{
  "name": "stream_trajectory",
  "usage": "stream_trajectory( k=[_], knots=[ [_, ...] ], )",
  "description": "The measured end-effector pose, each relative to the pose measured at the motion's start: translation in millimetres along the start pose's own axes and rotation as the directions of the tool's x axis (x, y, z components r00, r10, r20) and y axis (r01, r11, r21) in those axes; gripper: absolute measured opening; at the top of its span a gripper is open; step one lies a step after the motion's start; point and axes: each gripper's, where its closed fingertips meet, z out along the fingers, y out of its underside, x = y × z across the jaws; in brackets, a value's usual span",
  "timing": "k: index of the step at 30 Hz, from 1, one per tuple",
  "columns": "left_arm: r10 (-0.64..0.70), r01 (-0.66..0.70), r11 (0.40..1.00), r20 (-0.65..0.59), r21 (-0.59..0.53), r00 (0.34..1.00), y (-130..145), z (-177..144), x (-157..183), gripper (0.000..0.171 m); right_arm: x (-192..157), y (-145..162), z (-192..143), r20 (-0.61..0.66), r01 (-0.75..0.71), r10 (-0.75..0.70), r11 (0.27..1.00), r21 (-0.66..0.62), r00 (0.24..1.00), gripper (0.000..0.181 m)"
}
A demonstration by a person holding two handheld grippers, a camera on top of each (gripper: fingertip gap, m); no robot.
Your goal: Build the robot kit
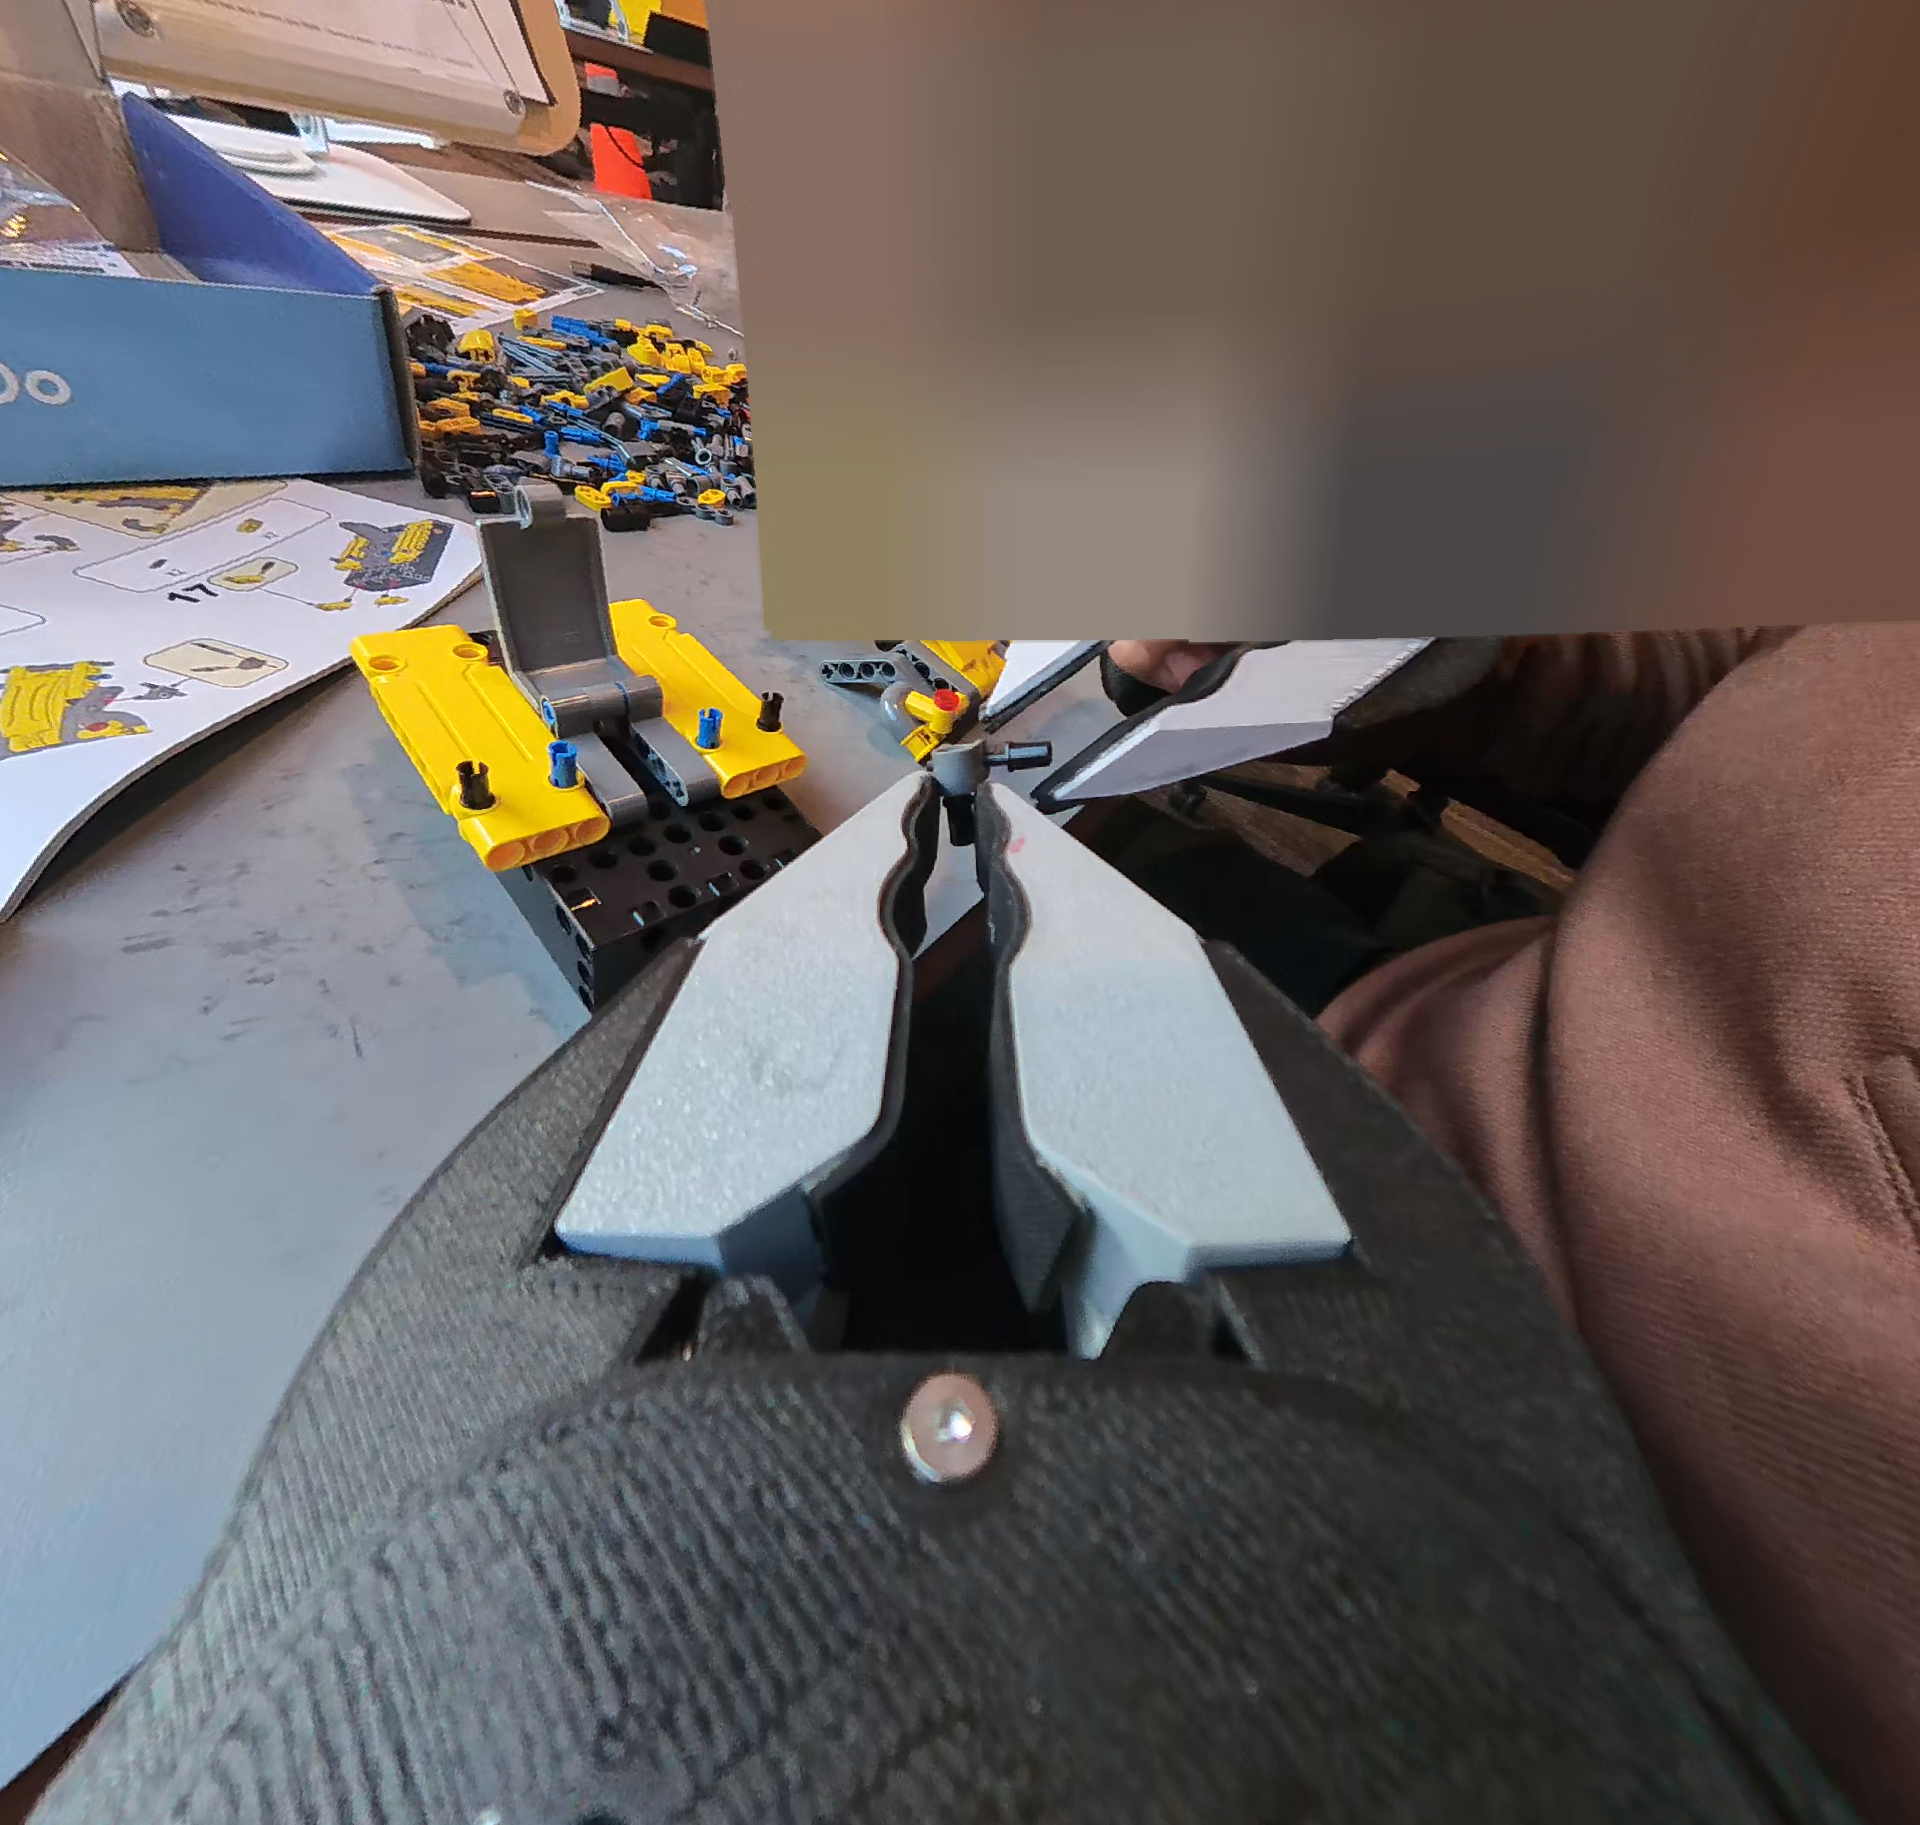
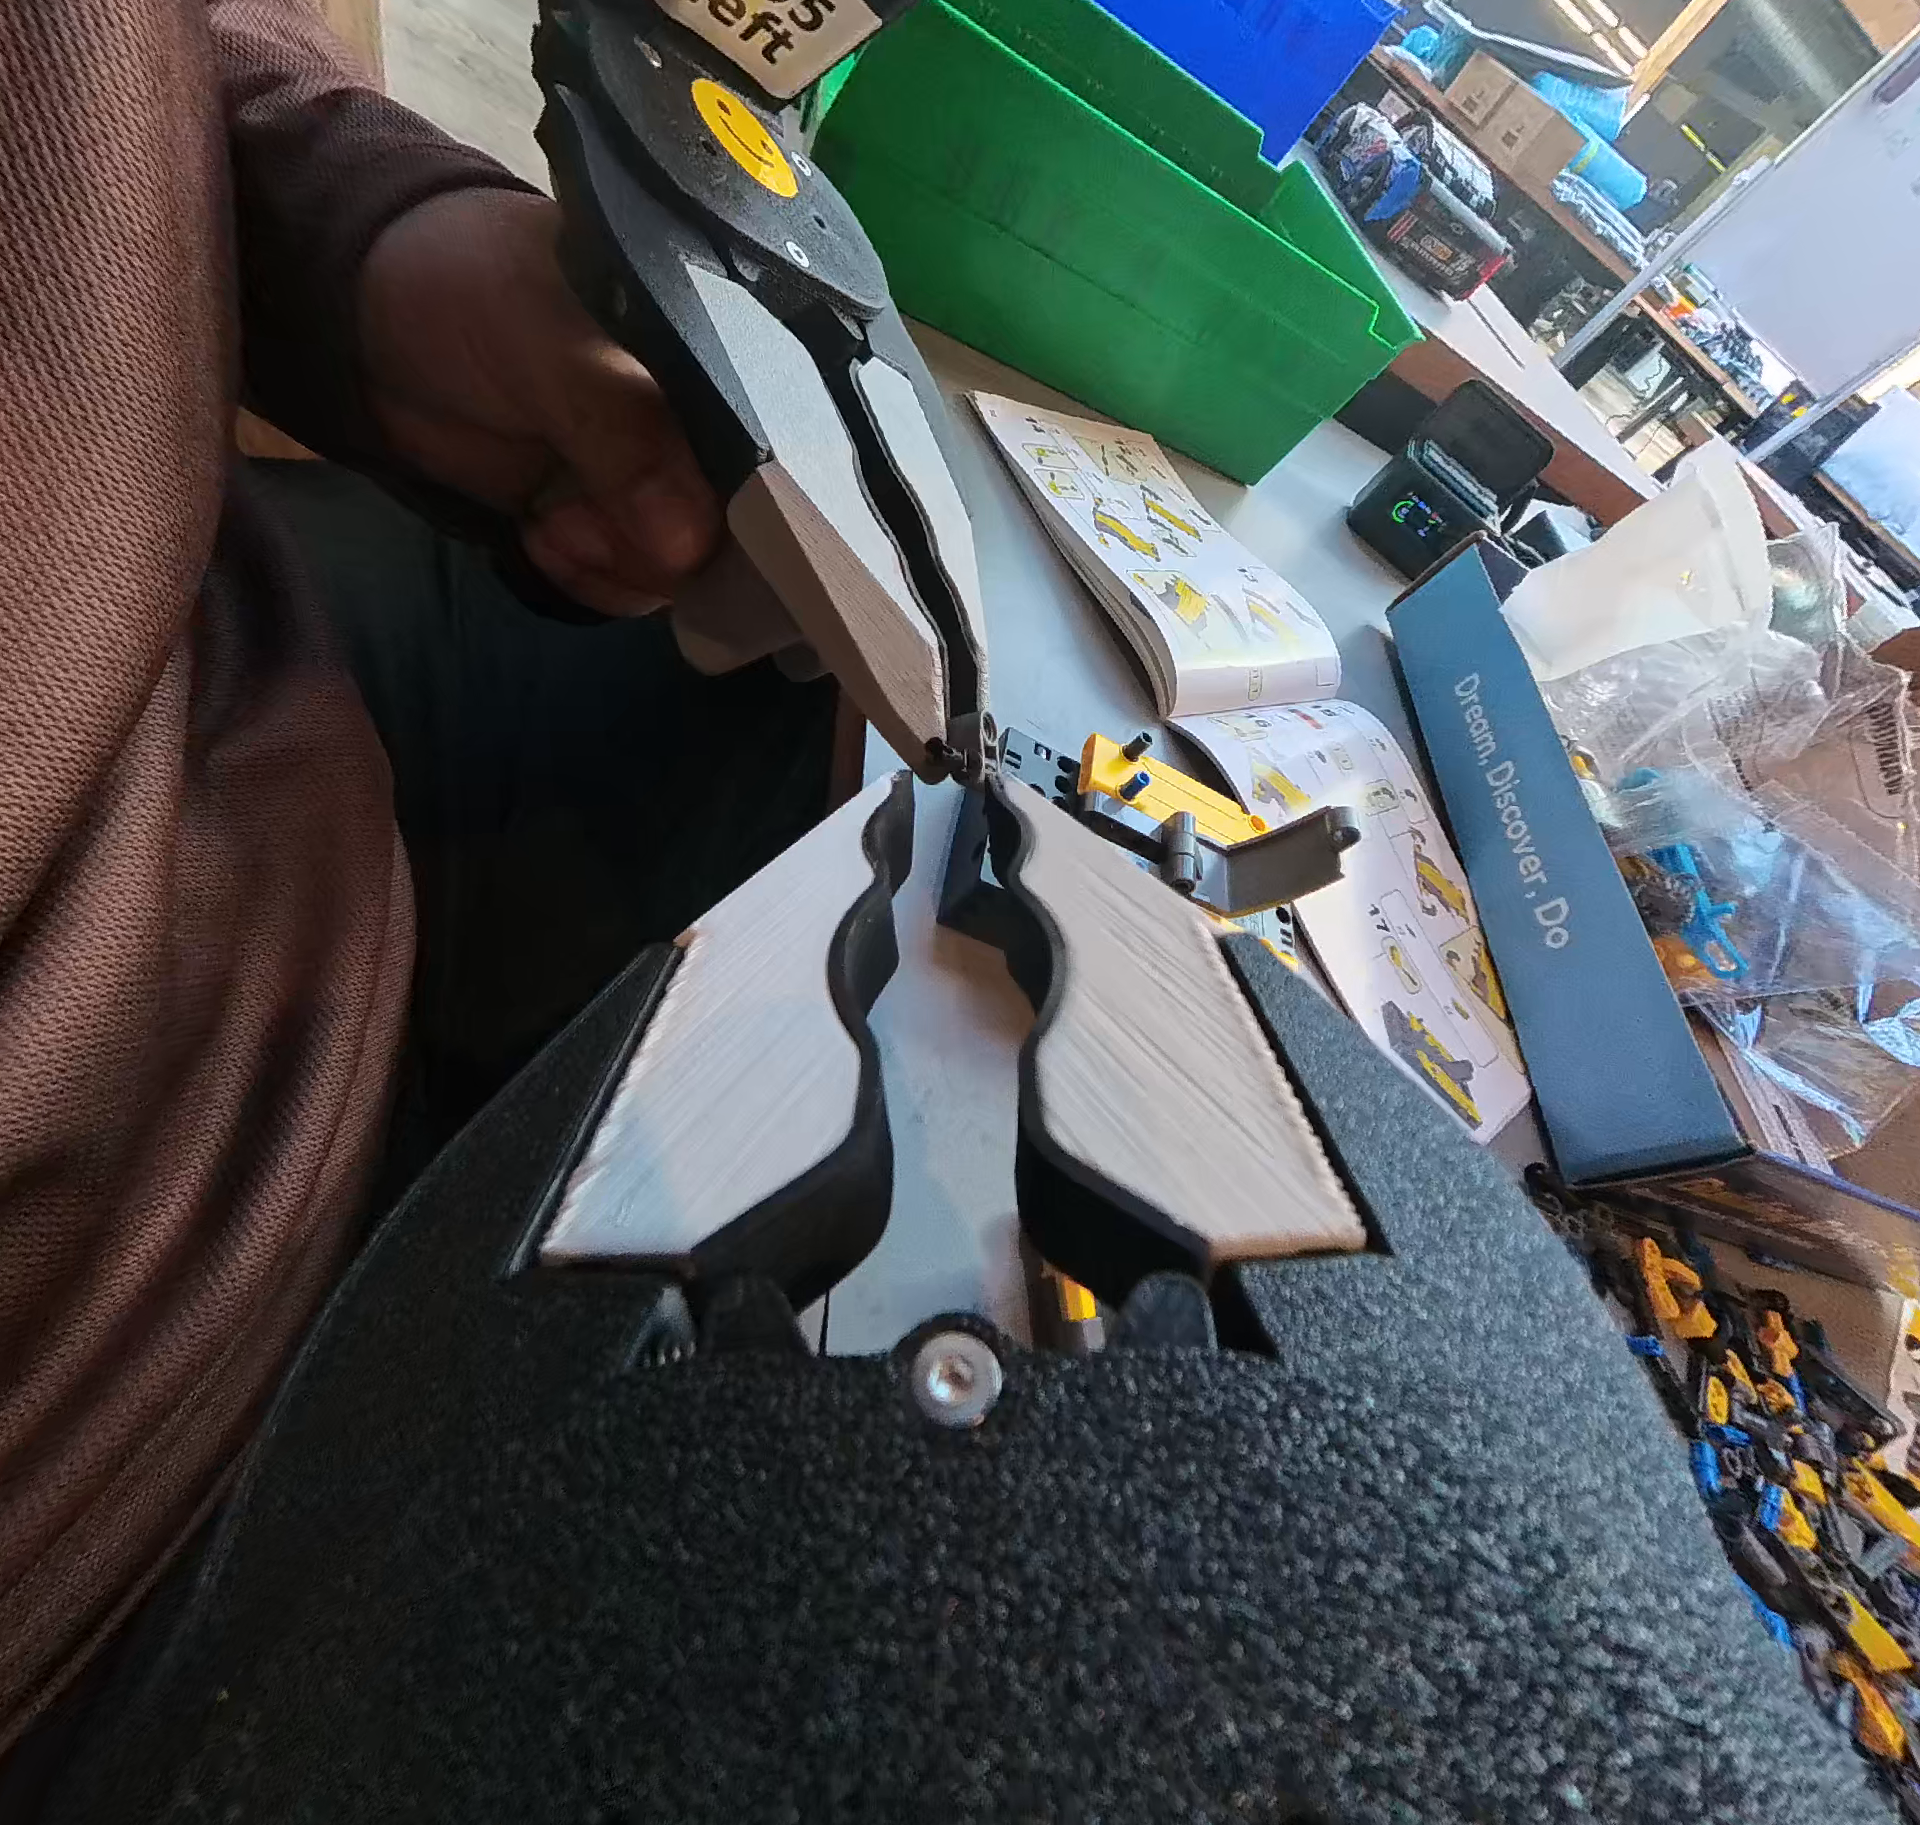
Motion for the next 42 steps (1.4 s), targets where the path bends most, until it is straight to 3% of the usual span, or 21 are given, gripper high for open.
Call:
stream_trajectory(
  k=[18,30,36,42],
  knots=[
    [-0.040,0.040,0.999,-0.005,-0.015,0.999,5.7,2.6,-9.6,0.004,4.0,10.4,3.1,0.030,-0.095,0.095,0.996,0.002,0.995,0.012],
    [-0.354,0.342,0.934,-0.129,-0.107,0.926,19.1,12.4,-4.5,0.004,1.4,21.1,5.5,0.023,-0.071,0.072,0.995,-0.068,0.997,0.016],
    [-0.409,0.387,0.909,-0.144,-0.156,0.901,26.9,16.2,-1.2,0.004,-7.1,25.5,5.6,0.034,-0.010,0.014,0.994,-0.107,0.999,0.015],
    [-0.475,0.446,0.875,-0.163,-0.188,0.864,32.2,18.3,2.0,0.004,-10.9,26.4,4.4,0.054,0.010,-0.003,0.993,-0.118,0.999,0.002]
  ],
)
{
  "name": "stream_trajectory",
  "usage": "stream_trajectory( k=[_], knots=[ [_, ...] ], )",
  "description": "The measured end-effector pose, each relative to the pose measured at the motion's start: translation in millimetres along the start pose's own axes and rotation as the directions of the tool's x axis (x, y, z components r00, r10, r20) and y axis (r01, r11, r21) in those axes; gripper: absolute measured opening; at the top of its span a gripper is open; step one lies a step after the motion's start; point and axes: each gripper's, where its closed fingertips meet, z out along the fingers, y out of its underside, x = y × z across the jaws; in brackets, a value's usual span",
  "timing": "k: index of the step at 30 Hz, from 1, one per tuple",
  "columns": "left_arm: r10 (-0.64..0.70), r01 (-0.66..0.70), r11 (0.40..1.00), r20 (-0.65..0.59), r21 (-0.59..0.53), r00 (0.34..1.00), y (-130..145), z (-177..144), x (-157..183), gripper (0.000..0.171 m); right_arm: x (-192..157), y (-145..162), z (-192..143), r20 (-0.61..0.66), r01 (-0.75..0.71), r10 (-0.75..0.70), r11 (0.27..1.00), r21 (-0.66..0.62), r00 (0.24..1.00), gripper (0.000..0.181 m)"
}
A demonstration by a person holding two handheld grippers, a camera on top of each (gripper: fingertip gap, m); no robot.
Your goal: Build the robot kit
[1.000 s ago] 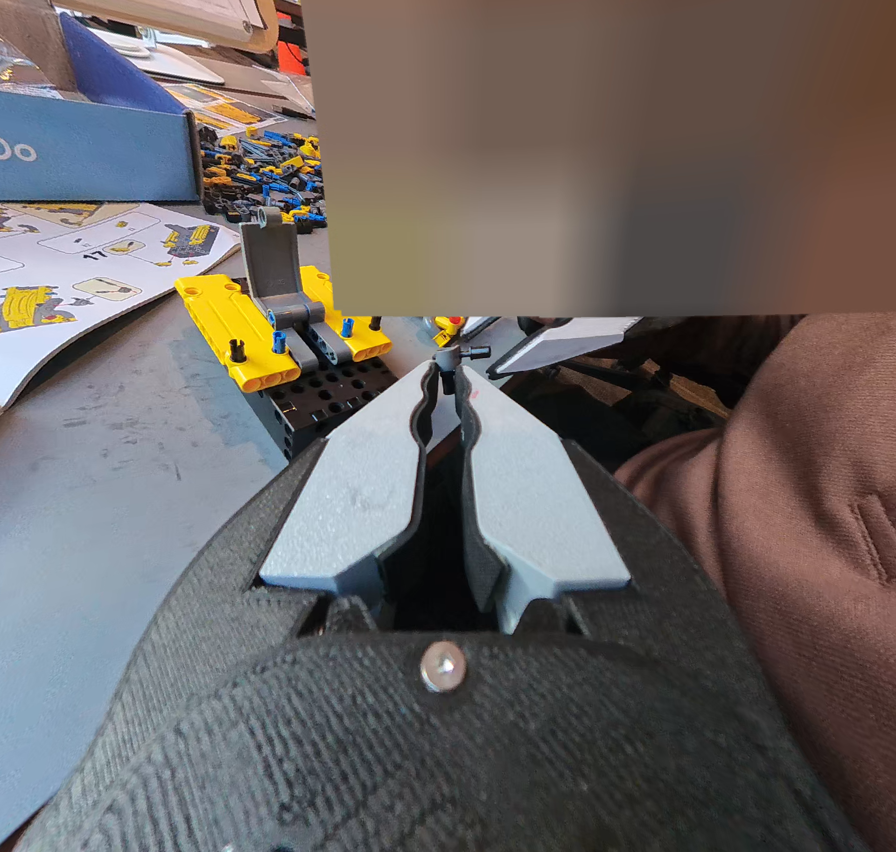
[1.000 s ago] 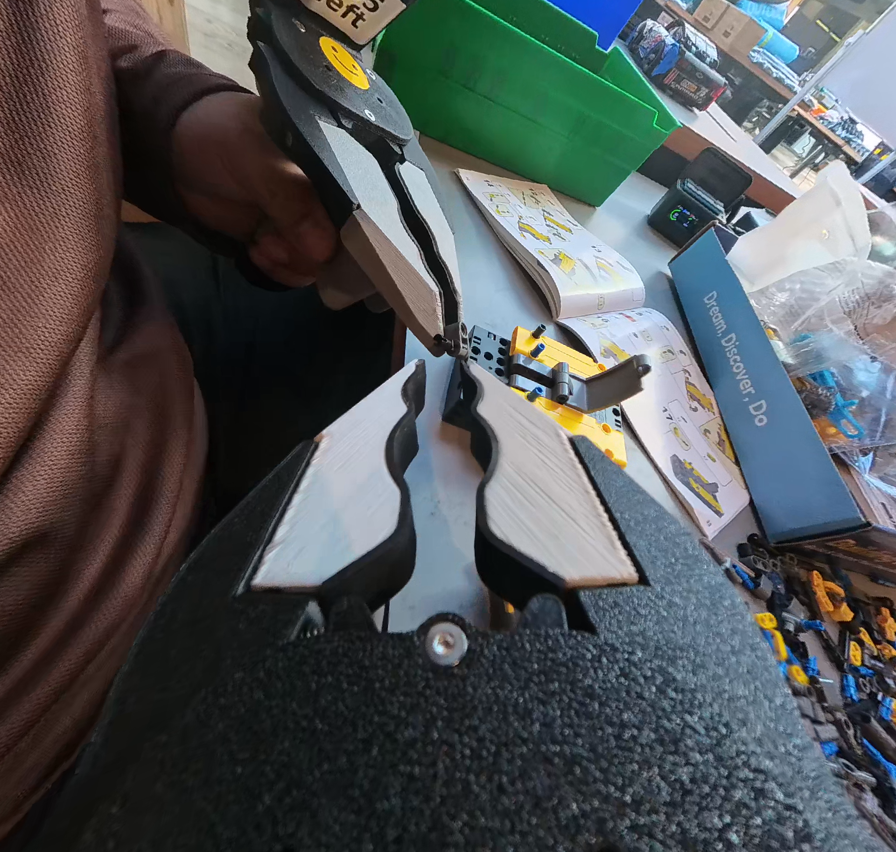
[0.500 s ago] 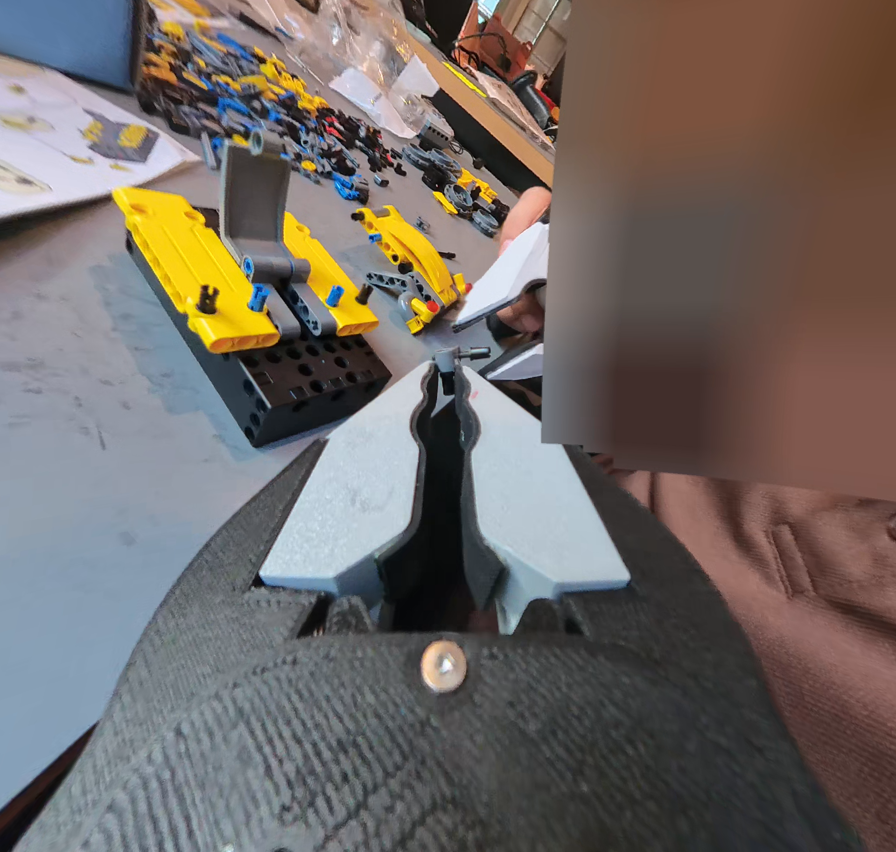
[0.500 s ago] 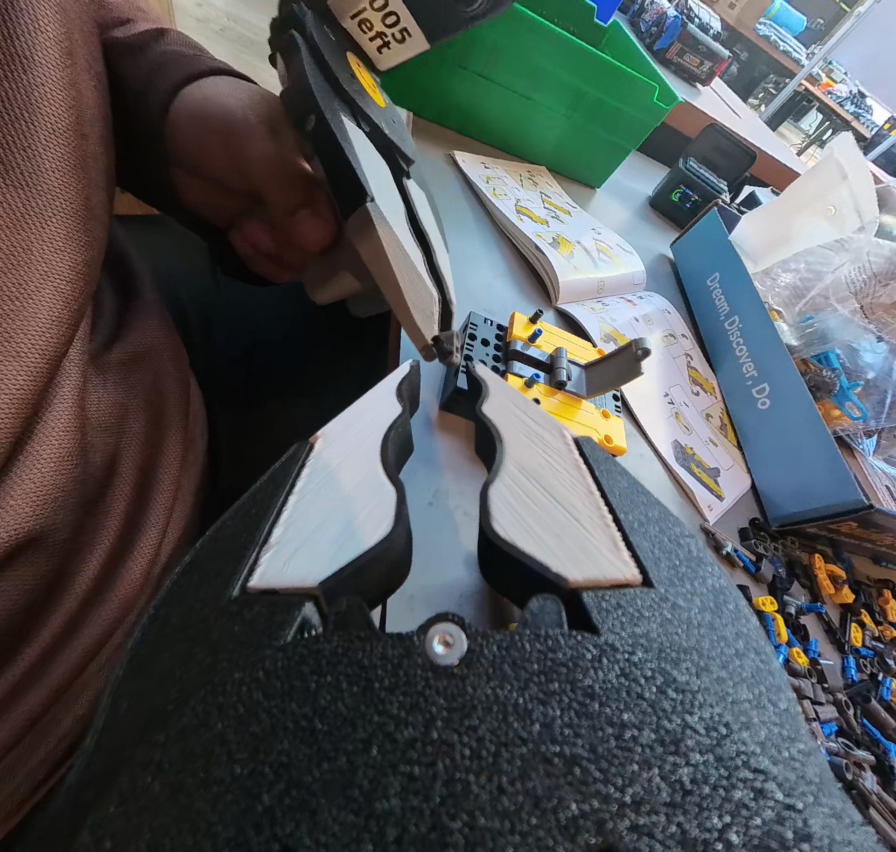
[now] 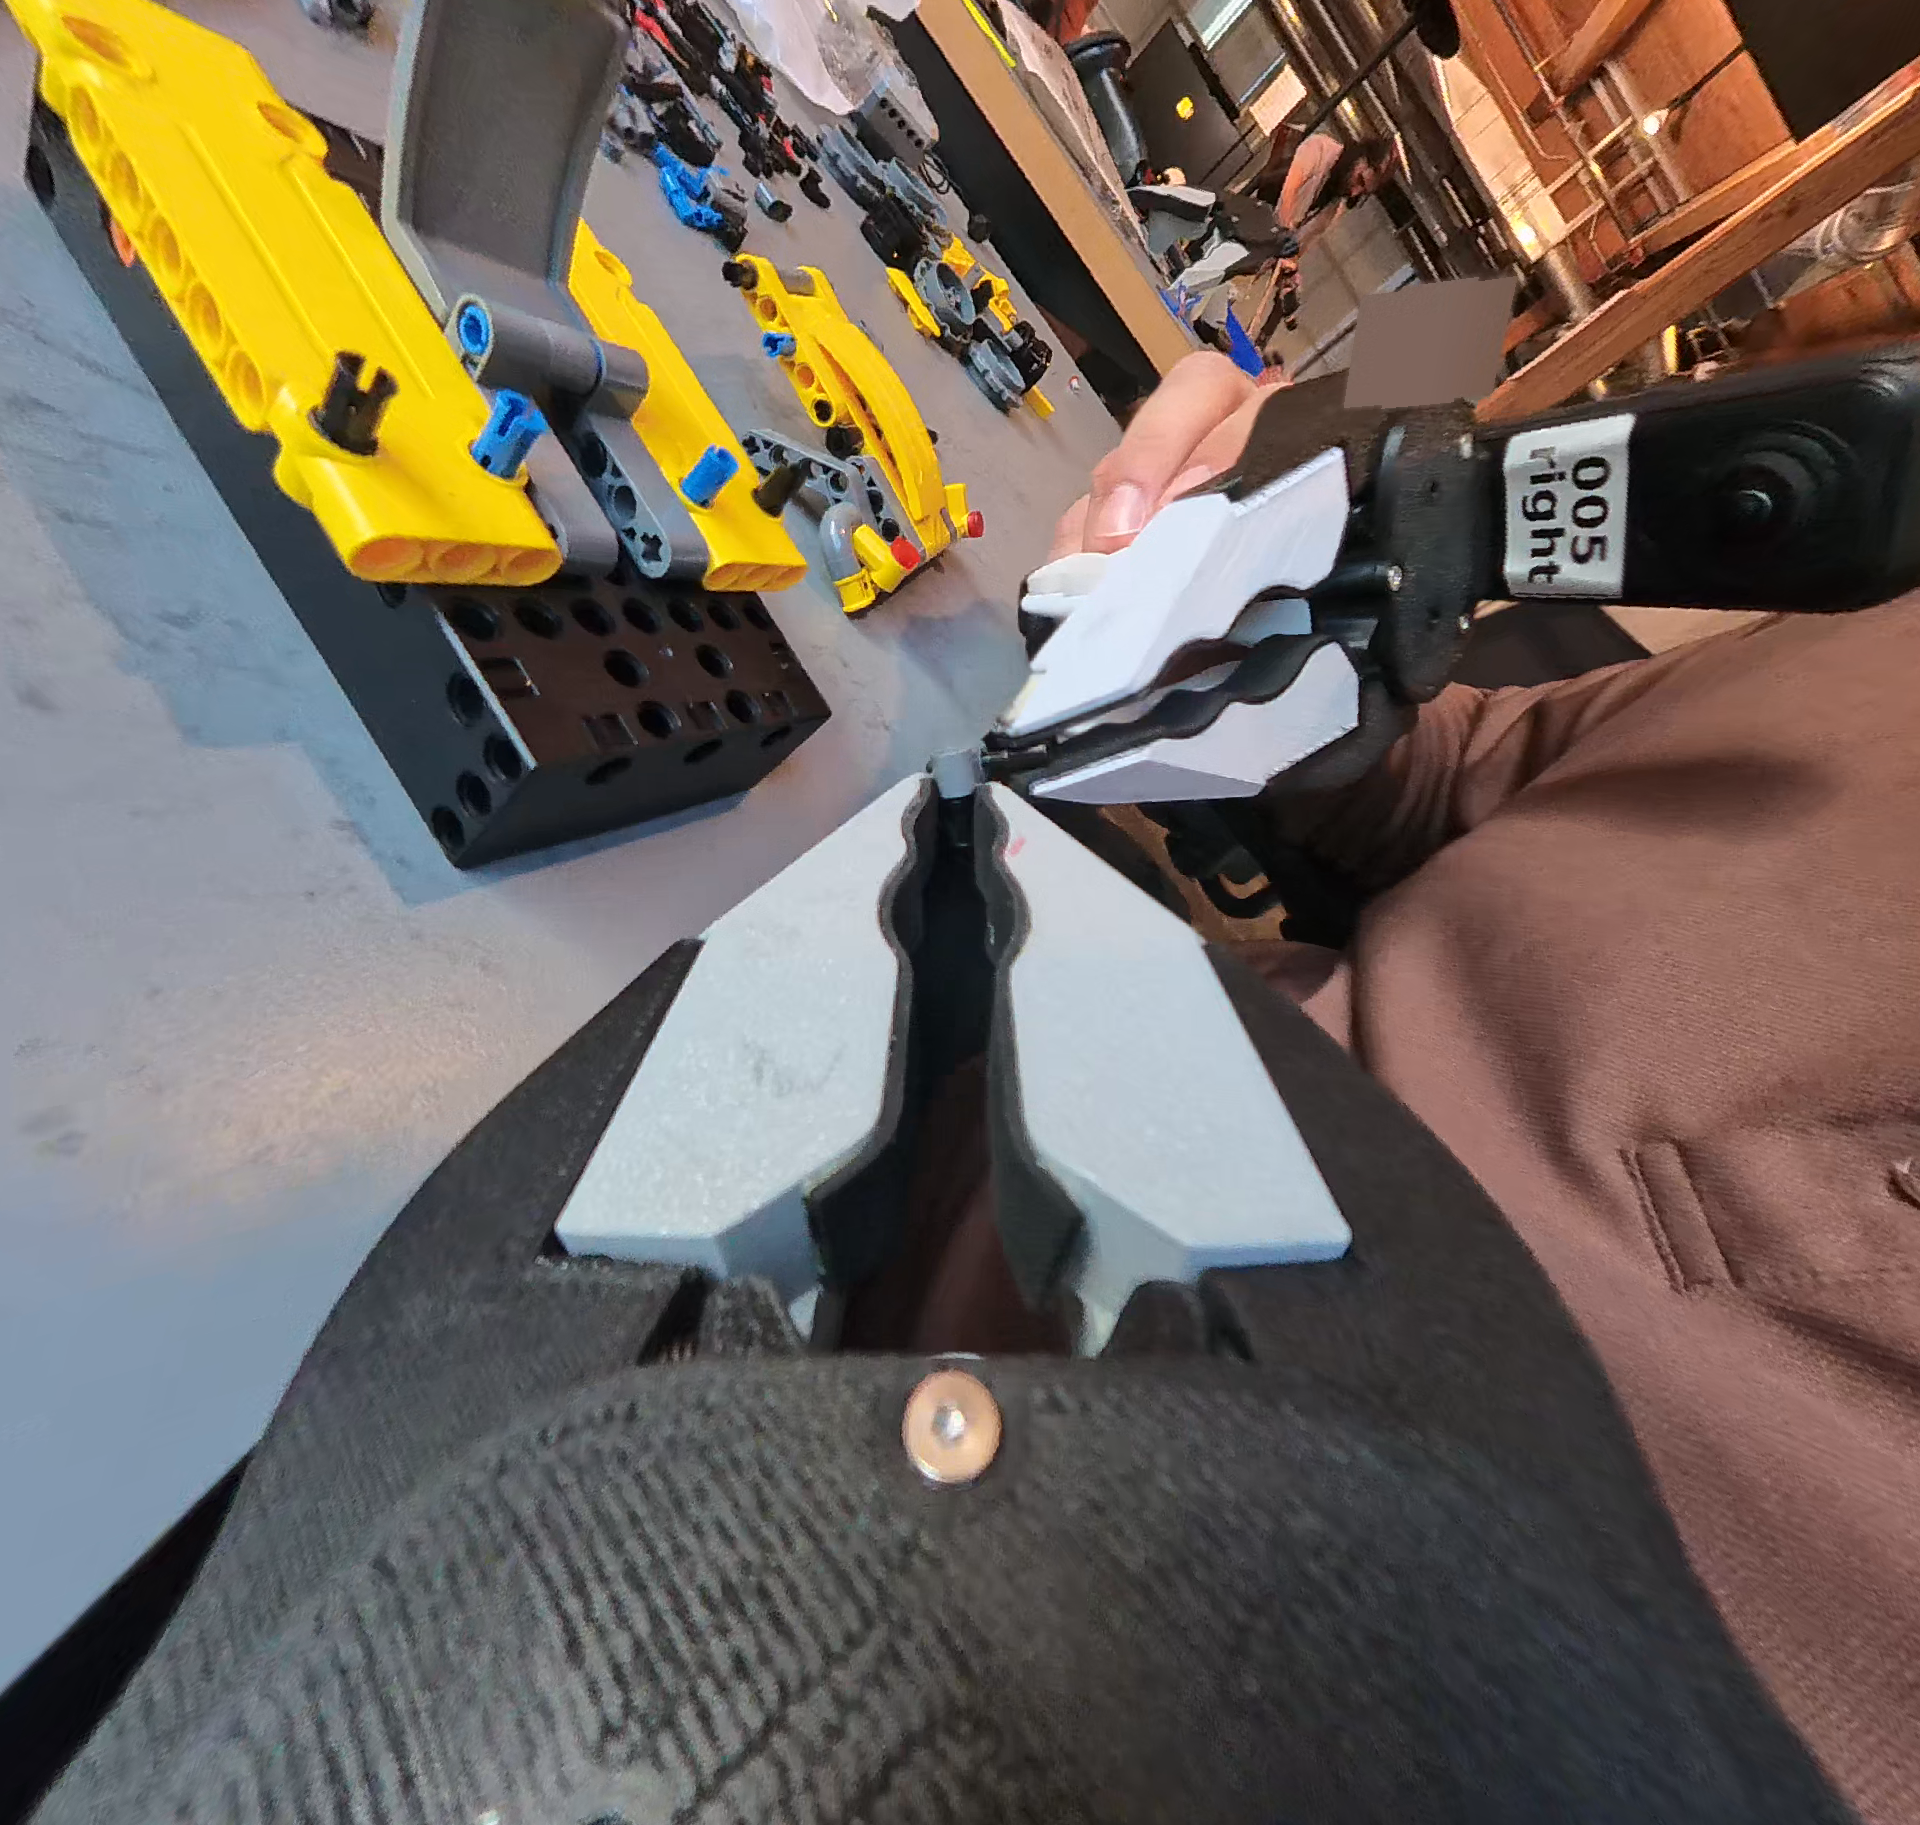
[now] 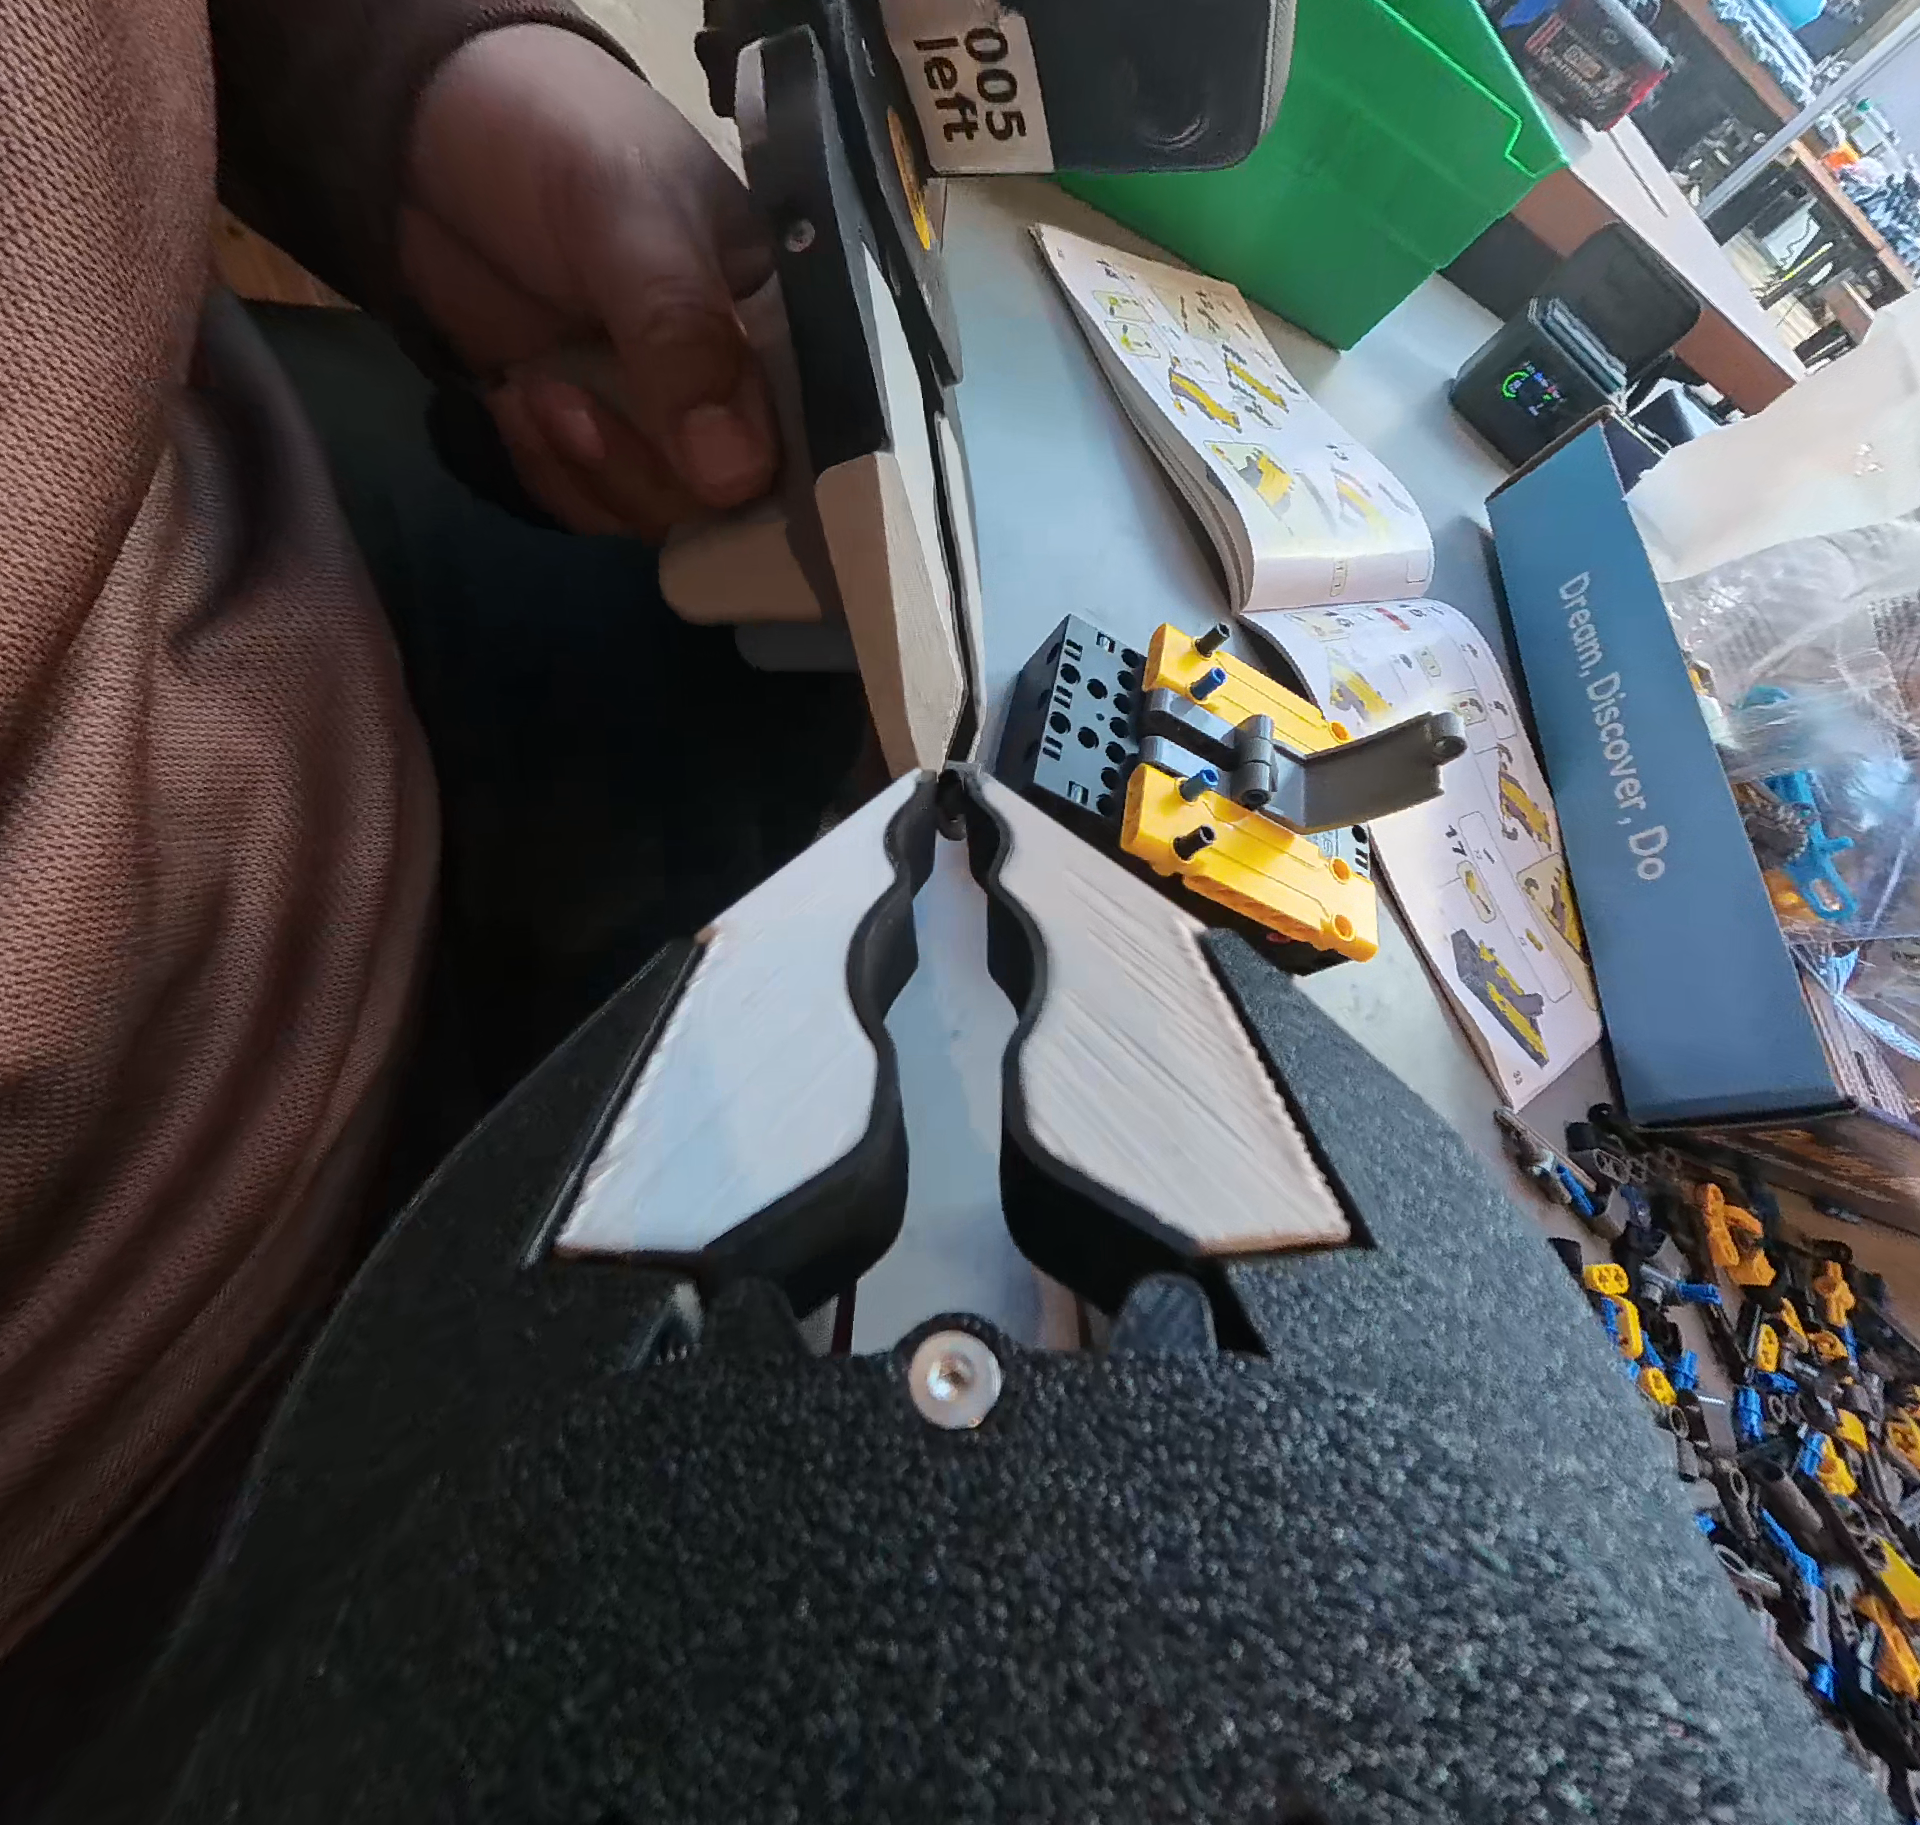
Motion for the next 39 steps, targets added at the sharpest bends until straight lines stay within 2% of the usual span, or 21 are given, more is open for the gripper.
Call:
stream_trajectory(
  k=[6,8,12,16,18,21,24,26,29,39],
  knots=[
    [0.002,-0.002,1.000,-0.023,-0.018,1.000,2.4,0.3,1.5,0.006,-1.2,1.8,-1.4,0.070,-0.101,0.101,0.995,-0.004,0.992,0.001],
    [0.029,-0.030,0.999,-0.031,-0.044,0.999,3.8,-0.6,2.5,0.018,5.4,5.5,-4.1,0.065,-0.135,0.135,0.991,-0.013,0.989,0.001],
    [0.191,-0.189,0.980,0.035,-0.060,0.981,1.2,-3.2,0.9,0.018,16.0,14.3,-14.1,0.080,-0.152,0.154,0.988,-0.040,0.985,0.001],
    [0.379,-0.369,0.923,0.092,-0.104,0.921,1.4,-1.3,2.7,0.019,24.2,17.1,-27.1,0.160,-0.010,0.022,0.997,-0.075,0.987,0.001],
    [0.403,-0.393,0.912,0.080,-0.113,0.912,3.9,1.0,6.1,0.019,23.5,14.1,-35.1,0.285,0.094,-0.073,0.994,-0.060,0.956,0.001],
    [0.443,-0.433,0.895,0.099,-0.104,0.891,0.2,3.2,9.4,0.020,21.8,8.7,-43.8,0.495,0.176,-0.151,0.984,-0.004,0.856,0.001],
    [0.541,-0.535,0.841,0.163,-0.085,0.825,-10.4,3.5,14.7,0.021,25.1,4.2,-41.2,0.605,0.228,-0.204,0.973,0.038,0.769,0.001],
    [0.578,-0.578,0.814,0.202,-0.064,0.791,-16.0,3.4,19.7,0.023,24.4,-5.2,-38.0,0.650,0.230,-0.216,0.971,0.065,0.728,0.001],
    [0.579,-0.591,0.806,0.268,-0.046,0.770,-21.6,0.5,19.0,0.025,20.8,-16.0,-33.1,0.674,0.272,-0.270,0.957,0.106,0.687,0.001],
    [0.578,-0.588,0.807,0.267,-0.051,0.771,-14.8,3.0,23.0,0.023,15.3,-16.5,-27.1,0.728,0.317,-0.334,0.934,0.167,0.599,0.001]
  ],
)
